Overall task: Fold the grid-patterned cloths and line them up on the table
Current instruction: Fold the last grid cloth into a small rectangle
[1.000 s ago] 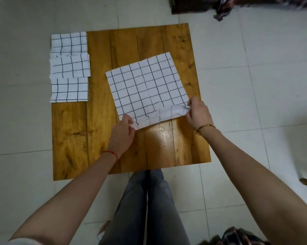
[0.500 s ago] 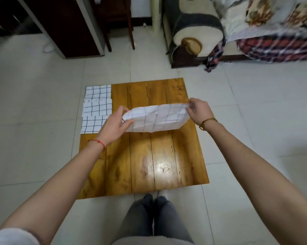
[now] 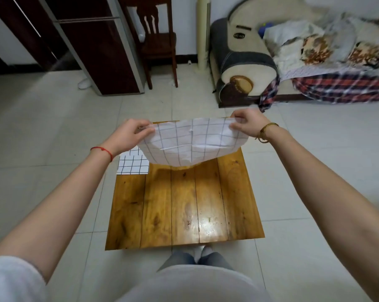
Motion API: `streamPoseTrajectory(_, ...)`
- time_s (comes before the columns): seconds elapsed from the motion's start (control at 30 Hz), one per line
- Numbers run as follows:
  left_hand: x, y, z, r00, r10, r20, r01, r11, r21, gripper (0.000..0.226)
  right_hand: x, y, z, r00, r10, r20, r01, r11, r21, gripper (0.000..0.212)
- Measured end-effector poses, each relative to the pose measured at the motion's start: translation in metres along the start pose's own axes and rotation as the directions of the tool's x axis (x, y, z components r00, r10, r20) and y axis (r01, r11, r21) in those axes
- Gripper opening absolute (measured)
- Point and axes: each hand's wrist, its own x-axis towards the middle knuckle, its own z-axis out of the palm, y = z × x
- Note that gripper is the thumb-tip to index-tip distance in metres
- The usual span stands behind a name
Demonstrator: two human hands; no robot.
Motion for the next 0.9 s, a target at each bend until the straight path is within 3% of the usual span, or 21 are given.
streamPoseTrajectory(0.13,-0.011,0.002,-0.016,0.999,0.037,-0.024,-0.036,0.999,0.024,0.024,-0.006,-0.011,-0.006,1.000,-0.028,-0.009,0.029,0.998,0.054,0.011)
streamPoseTrajectory(0.23,-0.018,0.007,-0.023,1.000,0.026,0.017,-0.026,1.000,0.016,0.023,-0.010,-0.019,-0.009,0.997,-0.027,0.066,0.021,0.995,0.097,0.013)
streamPoseTrajectory(0.4,-0.030,0.011,-0.032,0.955,-0.133,0.265,0.182,0.968,-0.172,0.018,-0.017,-0.020,-0.012,0.923,0.095,0.373,-0.212,0.935,0.285,0.018)
streamPoseTrajectory(0.6,-0.029,0.004,-0.046,0.827,-0.195,0.528,0.358,0.906,-0.225,0.025,-0.014,-0.008,-0.018,0.838,0.041,0.544,-0.285,0.883,0.373,0.022)
streamPoseTrajectory(0.73,-0.013,-0.004,-0.047,0.836,-0.222,0.502,0.383,0.891,-0.245,0.027,-0.007,-0.004,-0.021,0.867,0.060,0.495,-0.307,0.847,0.435,0.029)
streamPoseTrajectory(0.9,0.016,-0.023,-0.029,0.894,-0.267,0.361,0.373,0.889,-0.266,0.023,0.015,0.010,-0.006,0.944,0.177,0.277,-0.288,0.853,0.435,0.024)
